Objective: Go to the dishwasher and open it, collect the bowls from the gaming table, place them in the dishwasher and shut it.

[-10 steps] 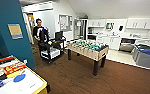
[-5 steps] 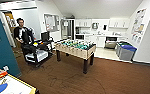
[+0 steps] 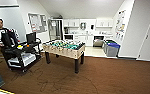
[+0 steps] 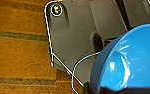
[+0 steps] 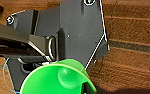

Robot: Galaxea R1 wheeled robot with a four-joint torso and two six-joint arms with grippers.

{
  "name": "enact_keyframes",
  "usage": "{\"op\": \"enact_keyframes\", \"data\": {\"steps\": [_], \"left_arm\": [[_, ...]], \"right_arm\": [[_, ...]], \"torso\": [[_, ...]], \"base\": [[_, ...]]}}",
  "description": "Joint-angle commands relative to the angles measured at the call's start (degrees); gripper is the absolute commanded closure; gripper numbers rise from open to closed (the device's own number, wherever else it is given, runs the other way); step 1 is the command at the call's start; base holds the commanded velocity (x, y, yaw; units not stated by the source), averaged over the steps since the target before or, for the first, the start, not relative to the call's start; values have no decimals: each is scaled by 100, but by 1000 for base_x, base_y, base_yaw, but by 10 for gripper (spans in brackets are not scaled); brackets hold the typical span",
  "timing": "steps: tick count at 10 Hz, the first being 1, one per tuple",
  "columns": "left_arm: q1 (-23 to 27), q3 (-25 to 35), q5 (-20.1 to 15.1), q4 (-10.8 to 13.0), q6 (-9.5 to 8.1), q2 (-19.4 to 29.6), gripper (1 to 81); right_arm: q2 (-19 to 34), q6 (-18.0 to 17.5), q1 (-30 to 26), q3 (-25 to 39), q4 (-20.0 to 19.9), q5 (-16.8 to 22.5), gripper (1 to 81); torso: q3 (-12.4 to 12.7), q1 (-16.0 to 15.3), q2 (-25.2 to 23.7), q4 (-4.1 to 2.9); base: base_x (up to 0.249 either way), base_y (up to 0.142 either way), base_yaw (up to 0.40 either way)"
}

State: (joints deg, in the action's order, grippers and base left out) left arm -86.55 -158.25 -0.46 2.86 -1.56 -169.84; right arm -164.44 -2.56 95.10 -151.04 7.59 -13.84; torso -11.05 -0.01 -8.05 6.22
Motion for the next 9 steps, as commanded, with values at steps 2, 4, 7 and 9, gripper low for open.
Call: {"op": "enact_keyframes", "data": {"steps": [2,4,7,9], "left_arm": [[249,-14,-332,12,7,55,811],[257,-14,-332,4,7,64,811],[248,-14,-323,12,7,37,811],[249,-22,-323,12,7,-7,811]], "right_arm": [[102,1,-188,-12,84,267,811],[102,1,-206,-3,93,267,811],[102,1,-223,-30,58,267,811],[84,1,-250,-21,84,320,811]], "torso": [[0,1,0,0],[0,1,0,0],[0,1,0,0],[0,1,0,0]], "base": [[0,0,-199],[69,0,0],[23,0,0],[0,0,0]]}}
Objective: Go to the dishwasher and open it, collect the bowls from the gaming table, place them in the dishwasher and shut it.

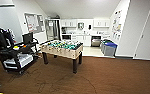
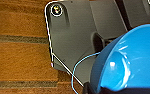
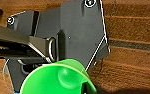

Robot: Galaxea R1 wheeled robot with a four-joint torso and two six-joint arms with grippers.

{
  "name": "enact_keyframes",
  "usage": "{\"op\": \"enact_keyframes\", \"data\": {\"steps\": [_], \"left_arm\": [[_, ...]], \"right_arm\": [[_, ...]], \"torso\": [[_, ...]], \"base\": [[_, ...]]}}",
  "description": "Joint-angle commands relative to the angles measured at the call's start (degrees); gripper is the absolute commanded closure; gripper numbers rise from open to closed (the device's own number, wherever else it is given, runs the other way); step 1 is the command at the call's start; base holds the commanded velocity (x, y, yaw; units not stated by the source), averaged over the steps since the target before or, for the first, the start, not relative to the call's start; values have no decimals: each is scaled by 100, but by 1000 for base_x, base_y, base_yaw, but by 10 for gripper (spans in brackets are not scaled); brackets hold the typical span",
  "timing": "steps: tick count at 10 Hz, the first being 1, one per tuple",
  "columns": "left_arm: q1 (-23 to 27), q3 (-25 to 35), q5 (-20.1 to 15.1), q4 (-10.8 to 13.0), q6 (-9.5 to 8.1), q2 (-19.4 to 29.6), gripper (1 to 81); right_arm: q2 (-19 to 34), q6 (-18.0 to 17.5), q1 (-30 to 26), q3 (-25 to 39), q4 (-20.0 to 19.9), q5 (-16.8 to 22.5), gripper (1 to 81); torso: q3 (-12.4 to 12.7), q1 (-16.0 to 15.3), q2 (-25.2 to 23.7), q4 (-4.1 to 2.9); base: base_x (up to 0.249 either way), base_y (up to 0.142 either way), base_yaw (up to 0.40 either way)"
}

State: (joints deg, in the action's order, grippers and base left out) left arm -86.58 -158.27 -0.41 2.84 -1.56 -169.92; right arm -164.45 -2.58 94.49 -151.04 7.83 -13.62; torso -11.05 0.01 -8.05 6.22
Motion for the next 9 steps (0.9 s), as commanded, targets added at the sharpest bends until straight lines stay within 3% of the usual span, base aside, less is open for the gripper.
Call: {"op": "enact_keyframes", "data": {"steps": [1,9], "left_arm": [[251,-20,-328,6,7,-16,811],[242,-37,-328,-3,7,-51,811]], "right_arm": [[59,4,-189,-30,79,298,811],[-29,4,-188,-48,61,298,811]], "torso": [[0,-1,0,0],[2,-6,-2,0]], "base": [[0,0,0],[87,0,0]]}}
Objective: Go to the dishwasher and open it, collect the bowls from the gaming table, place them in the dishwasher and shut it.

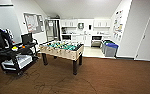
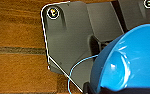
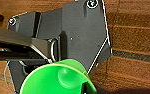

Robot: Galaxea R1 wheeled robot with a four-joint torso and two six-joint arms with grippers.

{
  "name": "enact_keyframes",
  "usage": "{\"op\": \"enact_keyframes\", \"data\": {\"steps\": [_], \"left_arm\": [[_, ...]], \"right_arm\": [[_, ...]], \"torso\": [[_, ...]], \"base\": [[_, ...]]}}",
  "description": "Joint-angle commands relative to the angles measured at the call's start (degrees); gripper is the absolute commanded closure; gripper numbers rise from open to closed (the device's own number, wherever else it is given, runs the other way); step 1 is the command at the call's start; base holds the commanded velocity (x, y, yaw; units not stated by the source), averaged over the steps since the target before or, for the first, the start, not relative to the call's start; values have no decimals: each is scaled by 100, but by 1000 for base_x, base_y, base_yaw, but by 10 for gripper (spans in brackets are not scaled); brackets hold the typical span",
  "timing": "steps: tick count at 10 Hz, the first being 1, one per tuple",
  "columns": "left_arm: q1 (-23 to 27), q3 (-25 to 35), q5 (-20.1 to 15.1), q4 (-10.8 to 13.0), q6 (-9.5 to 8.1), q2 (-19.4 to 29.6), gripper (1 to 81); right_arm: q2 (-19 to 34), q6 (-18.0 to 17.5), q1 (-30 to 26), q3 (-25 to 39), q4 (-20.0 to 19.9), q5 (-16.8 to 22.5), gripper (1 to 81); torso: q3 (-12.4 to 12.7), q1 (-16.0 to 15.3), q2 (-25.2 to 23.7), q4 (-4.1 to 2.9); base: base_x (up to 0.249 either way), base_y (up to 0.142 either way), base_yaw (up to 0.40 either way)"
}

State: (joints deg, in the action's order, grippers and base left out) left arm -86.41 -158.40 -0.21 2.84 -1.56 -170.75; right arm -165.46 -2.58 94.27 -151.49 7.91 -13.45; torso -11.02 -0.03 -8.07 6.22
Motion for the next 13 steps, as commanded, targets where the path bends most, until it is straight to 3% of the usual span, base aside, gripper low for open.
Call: {"op": "enact_keyframes", "data": {"steps": [1,7,13], "left_arm": [[225,-24,-348,-3,7,32,811],[225,-24,-348,32,7,32,811],[225,-24,-348,41,7,23,811]], "right_arm": [[72,4,-158,-11,53,272,811],[72,4,-167,-46,44,281,811],[72,4,-167,-46,35,272,811]], "torso": [[0,0,0,0],[0,-5,0,0],[-2,-2,0,0]], "base": [[115,0,0],[115,0,0],[132,-73,0]]}}
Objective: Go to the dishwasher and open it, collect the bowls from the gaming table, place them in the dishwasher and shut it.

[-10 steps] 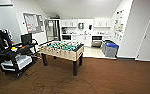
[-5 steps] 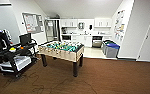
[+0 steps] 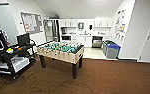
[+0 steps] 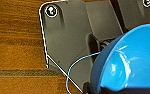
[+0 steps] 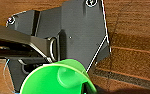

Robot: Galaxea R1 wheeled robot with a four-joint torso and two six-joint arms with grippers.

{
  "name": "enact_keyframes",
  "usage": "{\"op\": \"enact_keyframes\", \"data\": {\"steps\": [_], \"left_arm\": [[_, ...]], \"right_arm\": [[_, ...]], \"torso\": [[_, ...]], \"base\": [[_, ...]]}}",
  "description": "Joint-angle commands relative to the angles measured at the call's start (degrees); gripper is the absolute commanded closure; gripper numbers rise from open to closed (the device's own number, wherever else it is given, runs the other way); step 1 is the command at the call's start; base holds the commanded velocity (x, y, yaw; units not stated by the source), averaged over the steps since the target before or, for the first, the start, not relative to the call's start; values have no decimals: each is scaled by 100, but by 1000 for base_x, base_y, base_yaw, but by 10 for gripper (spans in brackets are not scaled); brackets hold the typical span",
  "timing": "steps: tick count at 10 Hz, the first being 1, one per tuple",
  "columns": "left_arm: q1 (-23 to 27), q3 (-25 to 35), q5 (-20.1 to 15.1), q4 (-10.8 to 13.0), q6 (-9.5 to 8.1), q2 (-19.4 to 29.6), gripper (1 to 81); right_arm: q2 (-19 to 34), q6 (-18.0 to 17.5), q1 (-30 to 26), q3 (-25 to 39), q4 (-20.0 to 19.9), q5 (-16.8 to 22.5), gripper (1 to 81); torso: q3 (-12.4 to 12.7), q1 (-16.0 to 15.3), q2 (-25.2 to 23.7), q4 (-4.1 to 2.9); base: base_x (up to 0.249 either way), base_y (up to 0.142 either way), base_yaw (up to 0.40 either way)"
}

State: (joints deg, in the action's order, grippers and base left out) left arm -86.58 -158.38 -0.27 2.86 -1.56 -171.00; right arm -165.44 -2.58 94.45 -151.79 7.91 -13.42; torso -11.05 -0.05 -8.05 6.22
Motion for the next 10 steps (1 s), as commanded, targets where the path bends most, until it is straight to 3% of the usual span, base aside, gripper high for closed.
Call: {"op": "enact_keyframes", "data": {"steps": [1,10], "left_arm": [[242,-18,-342,39,7,48,811],[233,-18,-334,48,7,21,811]], "right_arm": [[70,4,-185,-17,26,270,811],[70,4,-185,-17,17,270,811]], "torso": [[0,0,0,0],[0,0,0,0]], "base": [[135,-75,0],[135,-79,0]]}}
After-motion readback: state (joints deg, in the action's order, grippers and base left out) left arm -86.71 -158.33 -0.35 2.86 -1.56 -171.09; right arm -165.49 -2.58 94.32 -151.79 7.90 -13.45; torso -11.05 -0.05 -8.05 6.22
